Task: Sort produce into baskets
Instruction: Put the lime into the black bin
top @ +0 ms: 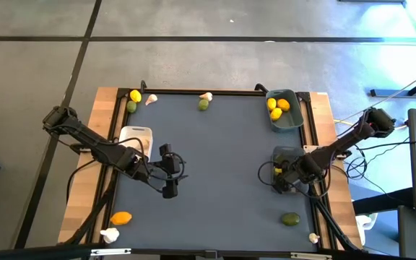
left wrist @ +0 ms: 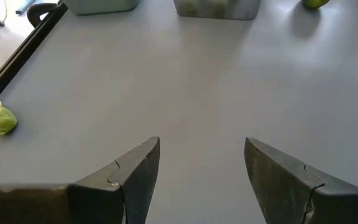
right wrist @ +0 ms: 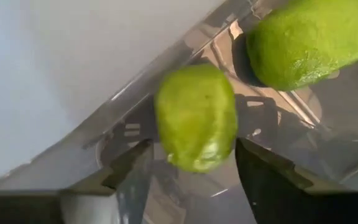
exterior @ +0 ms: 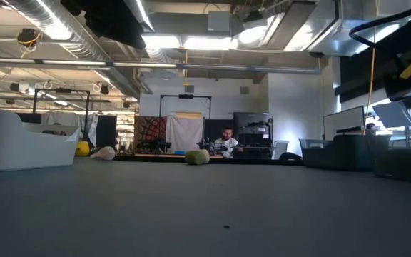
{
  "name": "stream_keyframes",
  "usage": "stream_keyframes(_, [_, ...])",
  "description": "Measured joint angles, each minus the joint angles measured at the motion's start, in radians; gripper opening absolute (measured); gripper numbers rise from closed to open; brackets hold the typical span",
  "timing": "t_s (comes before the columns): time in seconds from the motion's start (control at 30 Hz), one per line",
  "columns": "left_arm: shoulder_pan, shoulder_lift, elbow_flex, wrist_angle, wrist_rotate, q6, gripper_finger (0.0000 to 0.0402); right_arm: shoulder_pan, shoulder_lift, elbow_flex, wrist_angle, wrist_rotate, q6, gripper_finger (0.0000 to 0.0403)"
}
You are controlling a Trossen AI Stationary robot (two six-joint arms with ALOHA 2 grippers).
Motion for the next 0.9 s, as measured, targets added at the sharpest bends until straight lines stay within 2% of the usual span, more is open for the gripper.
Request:
stream_keyframes(0.17, [0.0, 0.0, 0.0, 0.0, 0.0, 0.0, 0.023, 0.0, -0.003, 0.0, -0.001, 0.013, -0.004, 0.0244])
stream_keyframes(0.3, [0.0, 0.0, 0.0, 0.0, 0.0, 0.0, 0.023, 0.0, -0.03, 0.005, -0.011, -0.036, -0.007, 0.0245])
stream_keyframes(0.5, [0.0, 0.0, 0.0, 0.0, 0.0, 0.0, 0.023, 0.0, -0.07, 0.103, -0.108, -0.044, -0.008, 0.0245])
stream_keyframes(0.67, [0.0, 0.0, 0.0, 0.0, 0.0, 0.0, 0.023, 0.003, -0.076, 0.192, -0.119, -0.046, -0.028, 0.0245])
stream_keyframes(0.9, [0.0, 0.0, 0.0, 0.001, 0.0, 0.0, 0.023, 0.104, -0.075, 0.26, -0.111, -0.04, 0.036, 0.0246])
